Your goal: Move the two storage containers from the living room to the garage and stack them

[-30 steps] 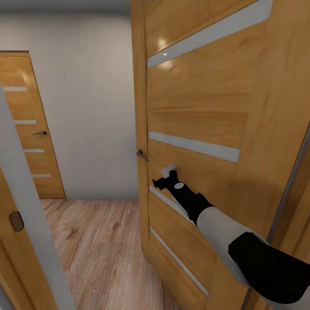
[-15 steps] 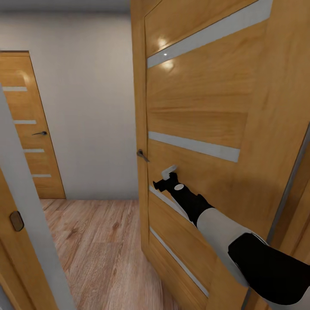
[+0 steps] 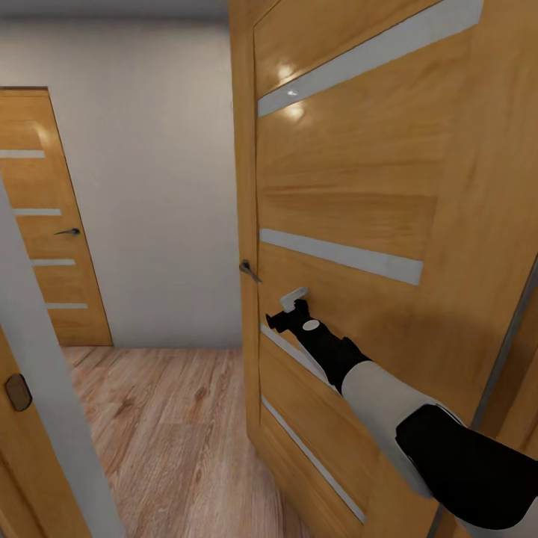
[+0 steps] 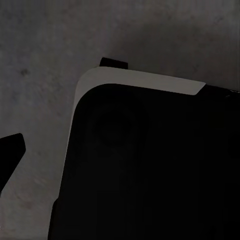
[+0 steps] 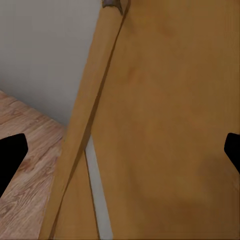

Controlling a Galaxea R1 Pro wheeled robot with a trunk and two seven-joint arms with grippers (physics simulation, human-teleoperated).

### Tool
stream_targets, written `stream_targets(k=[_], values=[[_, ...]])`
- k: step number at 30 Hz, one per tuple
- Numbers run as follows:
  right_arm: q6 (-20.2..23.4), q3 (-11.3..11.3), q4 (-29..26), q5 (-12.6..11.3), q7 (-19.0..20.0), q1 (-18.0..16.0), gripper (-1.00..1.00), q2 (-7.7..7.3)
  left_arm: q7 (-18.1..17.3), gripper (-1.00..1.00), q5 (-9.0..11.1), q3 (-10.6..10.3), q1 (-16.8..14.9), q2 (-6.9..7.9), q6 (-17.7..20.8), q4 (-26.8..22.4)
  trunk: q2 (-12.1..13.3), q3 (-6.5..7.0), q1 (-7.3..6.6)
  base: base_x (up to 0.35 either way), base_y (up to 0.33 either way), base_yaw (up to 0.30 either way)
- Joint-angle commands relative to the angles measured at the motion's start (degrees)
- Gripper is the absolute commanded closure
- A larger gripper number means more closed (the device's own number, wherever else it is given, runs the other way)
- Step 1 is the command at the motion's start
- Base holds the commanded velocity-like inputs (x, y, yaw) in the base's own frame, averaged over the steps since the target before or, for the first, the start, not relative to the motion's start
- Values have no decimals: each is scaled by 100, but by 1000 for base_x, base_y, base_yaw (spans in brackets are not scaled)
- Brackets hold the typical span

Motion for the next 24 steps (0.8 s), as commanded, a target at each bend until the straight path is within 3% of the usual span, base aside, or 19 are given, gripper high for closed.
stream_targets(k=[1,10,24], values=[[27,-10,-1,49,-42,-8,-100,0,4,-100,30,2,1,0,-12,-3,-2,-6,3,293,0,0],[45,-5,25,49,-111,-8,-100,0,5,-100,32,2,1,0,-10,-1,-2,-6,3,316,0,0],[-29,-17,739,117,-243,-8,-100,0,4,-100,32,2,1,0,-17,-1,-2,-6,3,318,0,0]])
